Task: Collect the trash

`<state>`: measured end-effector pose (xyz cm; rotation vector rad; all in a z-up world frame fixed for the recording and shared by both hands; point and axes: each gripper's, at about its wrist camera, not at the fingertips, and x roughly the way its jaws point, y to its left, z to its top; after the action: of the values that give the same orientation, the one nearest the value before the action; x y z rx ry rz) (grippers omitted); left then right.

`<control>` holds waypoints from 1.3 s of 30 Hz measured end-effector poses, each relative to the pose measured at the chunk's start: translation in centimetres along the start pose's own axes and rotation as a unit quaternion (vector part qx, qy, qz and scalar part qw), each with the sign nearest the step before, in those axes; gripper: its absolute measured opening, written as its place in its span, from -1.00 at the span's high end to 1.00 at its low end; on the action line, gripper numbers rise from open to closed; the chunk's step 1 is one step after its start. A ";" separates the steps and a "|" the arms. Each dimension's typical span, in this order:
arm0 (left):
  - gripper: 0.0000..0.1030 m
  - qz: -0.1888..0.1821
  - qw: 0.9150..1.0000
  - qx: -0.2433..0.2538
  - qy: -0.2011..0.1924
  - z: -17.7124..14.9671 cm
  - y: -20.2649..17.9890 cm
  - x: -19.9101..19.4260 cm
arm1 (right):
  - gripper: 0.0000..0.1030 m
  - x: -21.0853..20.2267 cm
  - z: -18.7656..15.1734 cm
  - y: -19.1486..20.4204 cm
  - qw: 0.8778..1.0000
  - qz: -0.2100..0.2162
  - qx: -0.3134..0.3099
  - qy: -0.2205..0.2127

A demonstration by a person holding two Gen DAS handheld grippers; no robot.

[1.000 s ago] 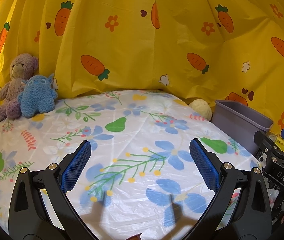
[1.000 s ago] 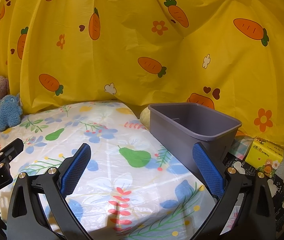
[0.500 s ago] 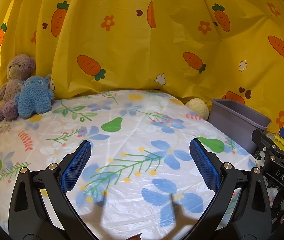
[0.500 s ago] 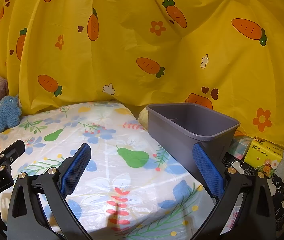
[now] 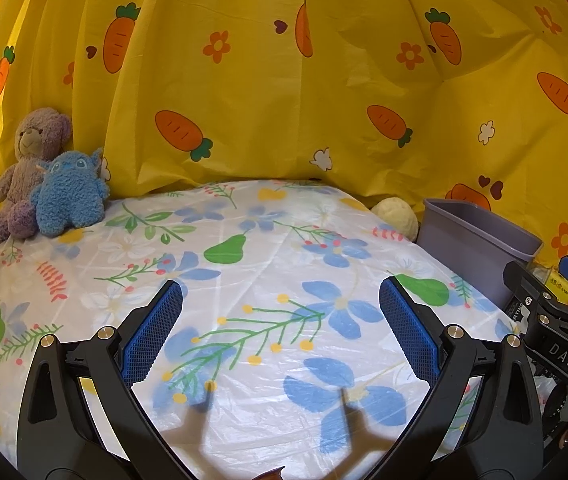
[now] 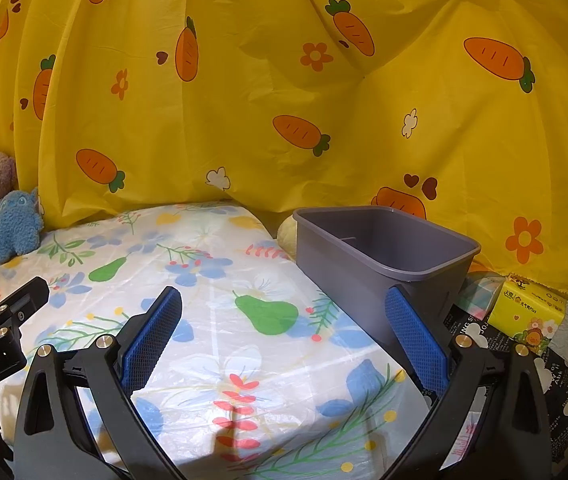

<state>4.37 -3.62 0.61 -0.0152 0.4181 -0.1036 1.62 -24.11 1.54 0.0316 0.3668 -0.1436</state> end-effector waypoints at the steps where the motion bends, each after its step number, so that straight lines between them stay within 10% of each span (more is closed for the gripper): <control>1: -0.89 0.000 1.000 0.000 0.000 0.0 0.0 0.0 | -0.90 0.0 0.0 0.0 1.000 0.000 0.000 0.000; 39: -0.89 0.005 1.000 0.002 0.000 0.6 0.3 0.1 | -0.90 0.3 0.2 0.3 1.000 0.002 -0.003 0.003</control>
<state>4.76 -3.38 1.04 -0.0094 0.4170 -0.0954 2.02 -23.87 1.62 0.0266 0.3725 -0.1393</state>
